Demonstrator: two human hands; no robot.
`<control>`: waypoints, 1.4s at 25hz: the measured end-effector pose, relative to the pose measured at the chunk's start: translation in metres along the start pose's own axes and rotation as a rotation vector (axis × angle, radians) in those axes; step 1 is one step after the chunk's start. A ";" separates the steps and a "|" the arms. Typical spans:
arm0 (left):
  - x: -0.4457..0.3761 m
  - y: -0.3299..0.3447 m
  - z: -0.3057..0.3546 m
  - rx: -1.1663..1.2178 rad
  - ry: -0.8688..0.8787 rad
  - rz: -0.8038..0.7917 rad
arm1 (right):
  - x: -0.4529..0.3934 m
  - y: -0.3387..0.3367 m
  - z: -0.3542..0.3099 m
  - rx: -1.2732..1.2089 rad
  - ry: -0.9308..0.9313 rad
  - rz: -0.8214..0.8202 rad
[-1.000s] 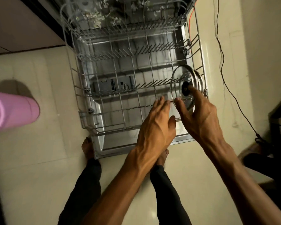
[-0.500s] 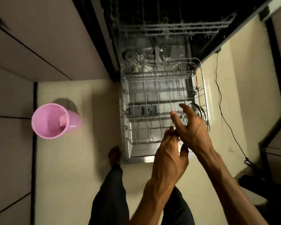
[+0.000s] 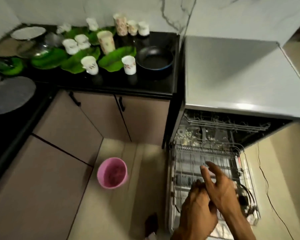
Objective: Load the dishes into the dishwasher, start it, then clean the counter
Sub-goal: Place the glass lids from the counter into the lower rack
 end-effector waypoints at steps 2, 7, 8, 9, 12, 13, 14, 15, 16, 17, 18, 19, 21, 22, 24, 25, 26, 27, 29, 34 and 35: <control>0.001 -0.022 -0.009 -0.010 -0.011 0.014 | 0.002 0.009 -0.017 0.002 -0.044 -0.010; -0.007 -0.069 -0.026 -0.071 -0.078 0.155 | 0.004 0.025 -0.054 0.037 -0.153 -0.084; -0.009 -0.078 -0.026 -0.094 -0.085 0.187 | 0.002 0.027 -0.058 0.046 -0.194 -0.090; -0.009 -0.087 -0.025 -0.116 -0.087 0.238 | 0.001 0.027 -0.063 0.060 -0.227 -0.107; -0.005 -0.110 -0.028 -0.155 -0.075 0.376 | -0.004 0.031 -0.073 0.084 -0.303 -0.137; -0.004 -0.116 -0.030 -0.150 -0.071 0.413 | -0.004 0.032 -0.080 0.084 -0.329 -0.137; -0.002 -0.123 -0.031 -0.135 -0.071 0.456 | -0.004 0.034 -0.087 0.080 -0.361 -0.143; 0.000 -0.130 -0.031 -0.122 -0.074 0.493 | -0.003 0.035 -0.093 0.068 -0.392 -0.155; 0.003 -0.139 -0.030 -0.111 -0.088 0.516 | -0.005 0.038 -0.099 0.049 -0.432 -0.165; 0.006 -0.147 -0.032 -0.100 -0.111 0.532 | -0.005 0.042 -0.105 0.043 -0.459 -0.177; 0.010 -0.155 -0.033 -0.081 -0.128 0.552 | -0.006 0.047 -0.111 0.047 -0.492 -0.182; 0.014 -0.162 -0.035 -0.070 -0.136 0.577 | -0.005 0.053 -0.118 0.059 -0.510 -0.186; 0.019 -0.177 -0.041 -0.062 -0.152 0.607 | -0.006 0.065 -0.131 0.076 -0.540 -0.198; 0.020 -0.186 -0.048 -0.049 -0.166 0.630 | -0.007 0.072 -0.139 0.081 -0.556 -0.211; 0.023 -0.205 -0.061 -0.033 -0.182 0.678 | -0.009 0.088 -0.156 0.091 -0.582 -0.232; 0.026 -0.214 -0.068 -0.023 -0.185 0.701 | -0.010 0.096 -0.166 0.102 -0.588 -0.242; 0.028 -0.225 -0.076 0.004 -0.190 0.714 | -0.011 0.106 -0.177 0.106 -0.596 -0.252; 0.030 -0.237 -0.085 0.025 -0.192 0.719 | -0.011 0.116 -0.188 0.112 -0.599 -0.257; 0.035 -0.261 -0.096 0.005 -0.185 0.739 | -0.010 0.132 -0.207 0.105 -0.608 -0.241; 0.040 -0.329 -0.134 -0.038 -0.147 0.800 | -0.015 0.174 -0.263 0.128 -0.638 -0.196; 0.040 -0.340 -0.141 -0.033 -0.142 0.792 | -0.016 0.182 -0.273 0.125 -0.630 -0.190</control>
Point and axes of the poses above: each hand's wrist, its own x-axis away from the middle knuckle, its own y-axis out of the palm, z = x × y, the point moved 1 cm from there along -x, towards the middle knuckle, and after that the axes turned 1 degree about y, right-handed, at the moved point
